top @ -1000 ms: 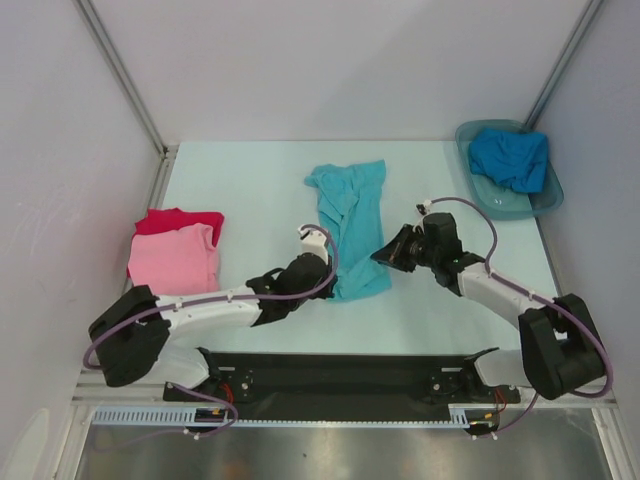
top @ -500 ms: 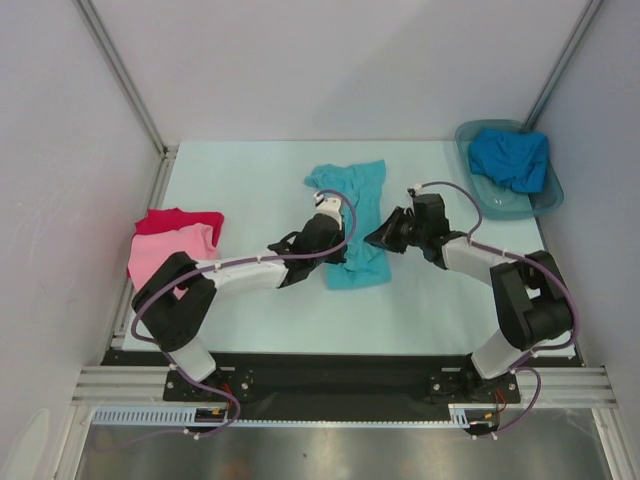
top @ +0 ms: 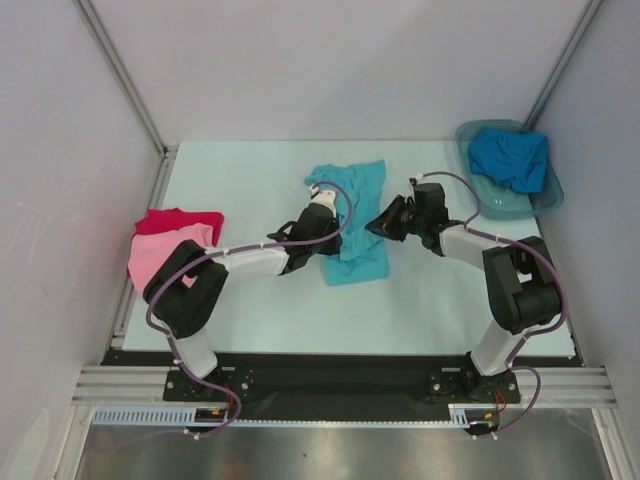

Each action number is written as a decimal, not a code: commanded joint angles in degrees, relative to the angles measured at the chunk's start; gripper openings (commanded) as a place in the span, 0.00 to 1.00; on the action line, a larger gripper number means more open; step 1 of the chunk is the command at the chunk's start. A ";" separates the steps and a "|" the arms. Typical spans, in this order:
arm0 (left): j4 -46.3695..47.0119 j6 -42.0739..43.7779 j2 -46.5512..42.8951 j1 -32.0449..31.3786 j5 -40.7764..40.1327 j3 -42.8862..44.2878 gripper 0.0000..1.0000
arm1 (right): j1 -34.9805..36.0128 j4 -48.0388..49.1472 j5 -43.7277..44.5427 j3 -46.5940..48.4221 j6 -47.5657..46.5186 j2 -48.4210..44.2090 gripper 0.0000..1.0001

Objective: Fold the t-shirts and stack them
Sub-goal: Fold the tshirt

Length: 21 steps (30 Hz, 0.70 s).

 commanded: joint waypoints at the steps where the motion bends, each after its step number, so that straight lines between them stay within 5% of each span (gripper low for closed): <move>1: 0.88 1.30 1.52 0.87 1.79 3.81 0.44 | -0.07 3.78 0.19 -0.84 -0.95 -0.04 0.25; 3: 0.09 1.56 2.23 1.04 1.53 5.13 0.62 | -0.16 3.95 0.36 -1.46 -1.30 -0.57 0.43; 7: -0.09 1.48 1.71 1.04 1.18 5.75 0.74 | -0.07 3.95 1.68 -1.64 -2.26 -2.06 0.59; 21: -1.93 1.83 -6.90 0.96 -0.49 2.41 0.74 | -0.69 2.11 2.39 -0.58 -2.97 -7.95 0.59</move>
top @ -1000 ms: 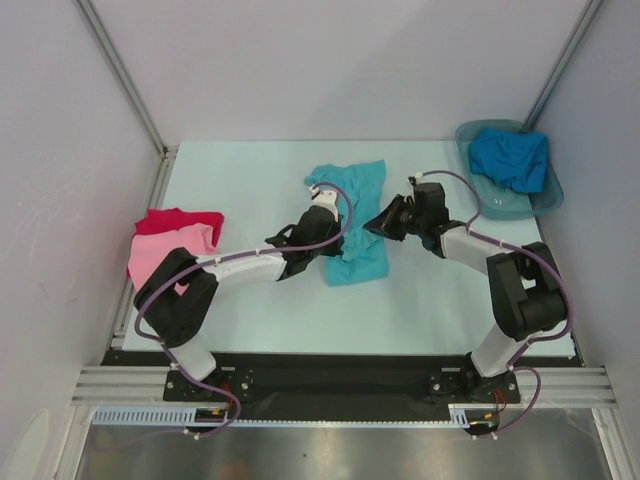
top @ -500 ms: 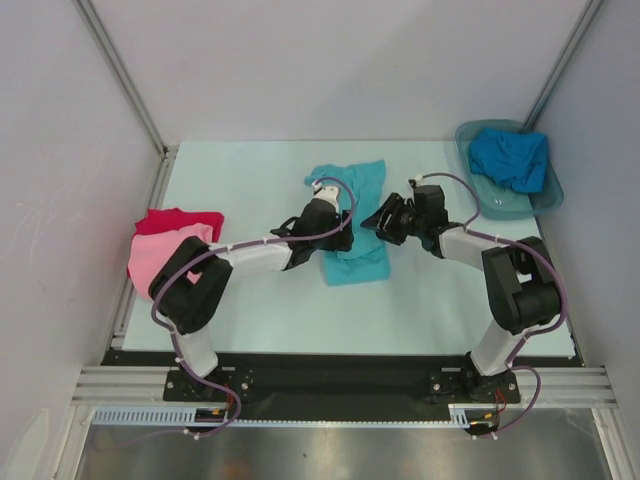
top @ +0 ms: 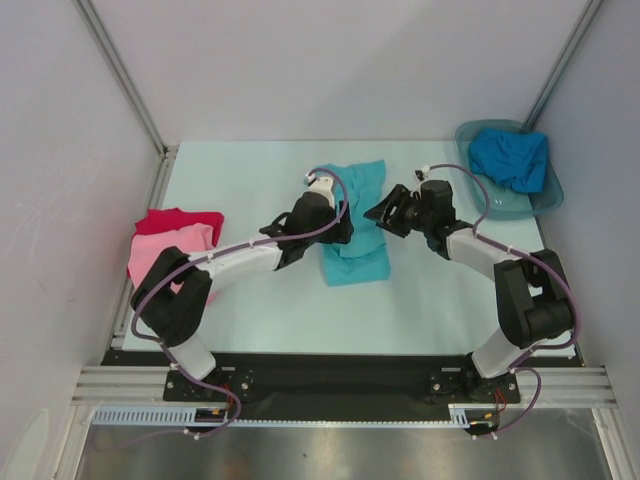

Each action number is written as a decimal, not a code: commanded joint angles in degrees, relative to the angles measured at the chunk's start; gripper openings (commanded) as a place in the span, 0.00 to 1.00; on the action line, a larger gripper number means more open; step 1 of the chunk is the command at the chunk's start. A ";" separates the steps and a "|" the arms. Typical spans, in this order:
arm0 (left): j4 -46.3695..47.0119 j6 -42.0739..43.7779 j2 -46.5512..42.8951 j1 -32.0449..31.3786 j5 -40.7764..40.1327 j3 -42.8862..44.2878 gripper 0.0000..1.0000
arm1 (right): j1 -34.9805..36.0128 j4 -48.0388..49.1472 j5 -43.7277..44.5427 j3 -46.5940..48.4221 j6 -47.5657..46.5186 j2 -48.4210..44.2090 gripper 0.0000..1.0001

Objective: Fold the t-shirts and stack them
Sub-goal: Fold the tshirt

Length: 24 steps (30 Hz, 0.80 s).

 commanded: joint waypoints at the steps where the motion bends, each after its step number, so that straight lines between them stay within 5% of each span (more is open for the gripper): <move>1: 0.38 0.63 -4.10 0.45 -1.13 -1.52 0.74 | -0.16 -0.34 0.48 -0.05 -0.85 -3.23 0.59; 14: 4.60 -3.24 -12.02 -0.69 -0.34 -14.97 0.72 | -0.86 1.94 1.45 -11.31 -1.38 -7.90 0.58; 24: 5.13 -3.51 -12.81 -1.92 -0.43 -16.47 0.70 | -1.13 5.11 1.10 -12.02 -0.94 -4.03 0.56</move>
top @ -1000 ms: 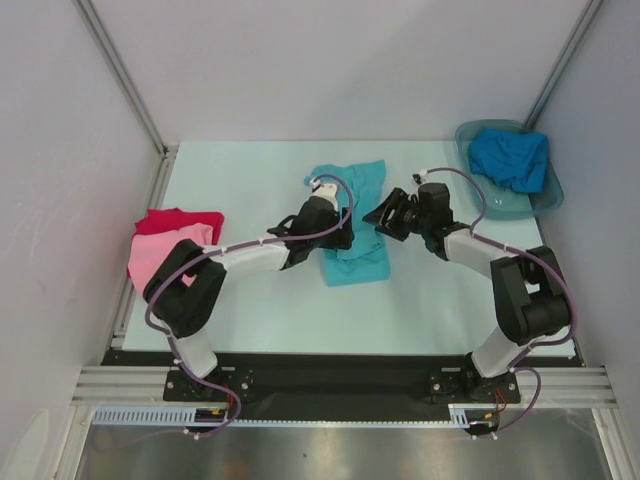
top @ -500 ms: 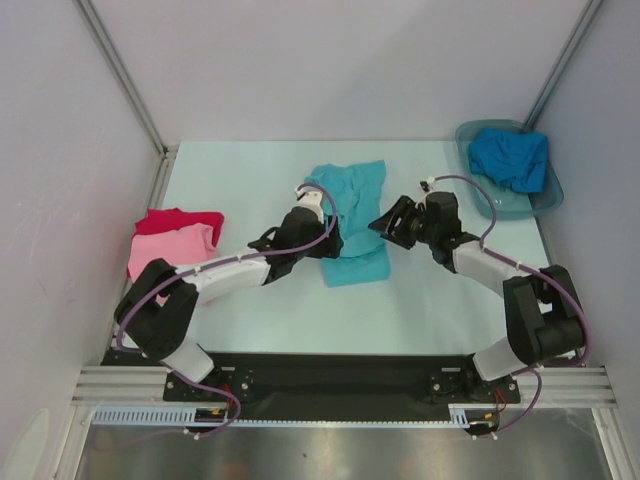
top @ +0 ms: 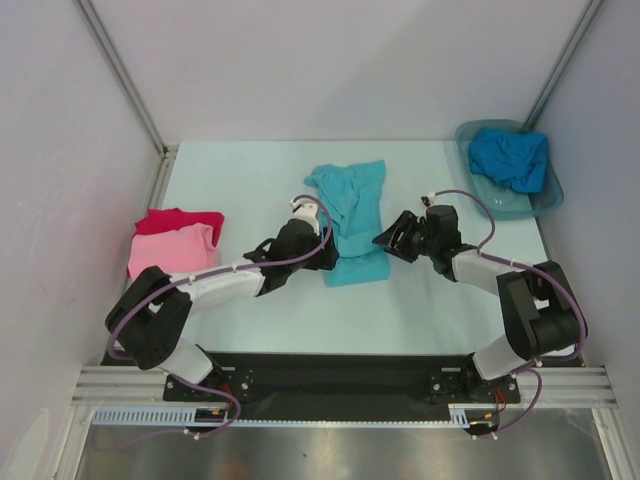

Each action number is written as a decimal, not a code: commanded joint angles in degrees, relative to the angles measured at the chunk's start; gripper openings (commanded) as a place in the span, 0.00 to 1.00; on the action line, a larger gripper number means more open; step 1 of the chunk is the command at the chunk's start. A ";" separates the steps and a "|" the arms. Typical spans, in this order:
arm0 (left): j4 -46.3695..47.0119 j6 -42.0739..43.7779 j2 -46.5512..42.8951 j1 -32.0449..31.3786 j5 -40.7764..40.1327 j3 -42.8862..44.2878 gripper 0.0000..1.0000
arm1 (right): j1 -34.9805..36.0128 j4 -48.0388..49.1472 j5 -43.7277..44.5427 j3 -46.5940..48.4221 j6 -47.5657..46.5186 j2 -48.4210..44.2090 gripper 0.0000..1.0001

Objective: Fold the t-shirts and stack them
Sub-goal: Fold the tshirt

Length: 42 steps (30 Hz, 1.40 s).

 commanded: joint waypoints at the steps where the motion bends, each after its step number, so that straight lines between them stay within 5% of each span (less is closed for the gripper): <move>1: 2.53 -0.67 -2.87 -0.46 -0.47 -0.84 0.70 | -0.28 3.36 0.14 1.07 -0.74 1.28 0.56; 24: 1.56 -2.25 -10.69 -3.00 -0.82 -5.50 0.68 | 1.66 9.16 -0.48 3.01 0.76 10.60 0.52; 33: 1.39 -3.57 -12.98 -6.08 -2.40 -8.49 0.67 | 3.33 9.51 -0.21 5.56 0.84 13.50 0.36; 38: 1.82 -4.44 -12.45 -8.01 -3.28 -9.72 0.67 | 3.85 10.04 -0.39 5.82 1.11 14.55 0.08; 42: 2.00 -4.80 -12.19 -8.98 -3.72 -10.34 0.66 | 4.03 9.43 -0.39 7.13 1.19 14.64 0.00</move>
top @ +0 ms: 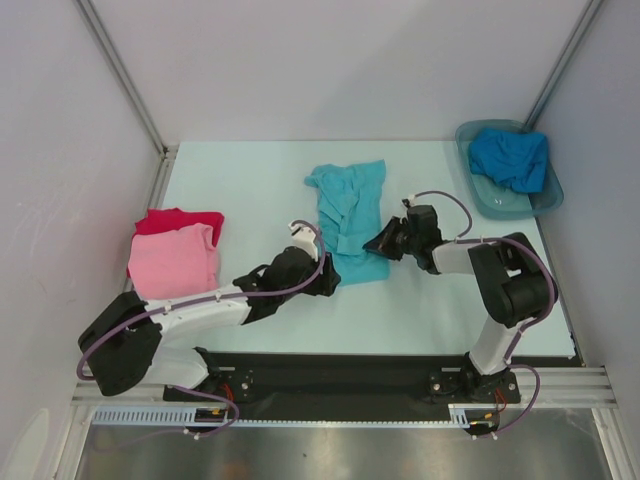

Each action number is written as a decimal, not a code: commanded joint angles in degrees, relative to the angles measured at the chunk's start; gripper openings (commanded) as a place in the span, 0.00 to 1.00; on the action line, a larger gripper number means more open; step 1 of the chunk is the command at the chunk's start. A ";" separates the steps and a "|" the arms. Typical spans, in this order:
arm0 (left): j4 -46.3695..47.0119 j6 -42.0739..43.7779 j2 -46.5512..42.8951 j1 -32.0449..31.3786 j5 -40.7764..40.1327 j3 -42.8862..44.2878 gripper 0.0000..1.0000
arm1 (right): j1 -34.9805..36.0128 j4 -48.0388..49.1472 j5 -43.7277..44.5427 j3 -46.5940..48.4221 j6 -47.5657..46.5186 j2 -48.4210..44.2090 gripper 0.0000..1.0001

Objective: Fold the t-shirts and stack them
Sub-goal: Fold the tshirt

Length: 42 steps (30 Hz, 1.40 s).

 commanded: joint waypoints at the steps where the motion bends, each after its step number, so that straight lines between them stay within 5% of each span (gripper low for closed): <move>1: 1.37 -1.43 -0.78 -0.92 -1.36 -0.72 0.66 | 0.29 1.62 -0.17 3.12 -0.42 0.55 0.00; 21: 1.98 -2.92 -1.30 -3.99 -2.41 -3.36 0.65 | -3.66 -0.84 -1.93 17.97 0.98 10.91 0.01; 25: 1.81 -2.84 -1.39 -3.99 -2.33 -3.71 0.65 | -4.10 -1.19 -2.02 20.34 0.90 12.32 0.47; 28: 1.81 -3.10 -1.74 -3.99 -2.77 -4.41 0.65 | -4.28 -1.11 -1.58 19.65 1.07 11.01 0.61; 42: 0.67 -3.72 -7.54 -3.99 -6.01 -8.80 0.65 | -5.68 -6.02 2.81 7.19 -3.58 -10.87 0.65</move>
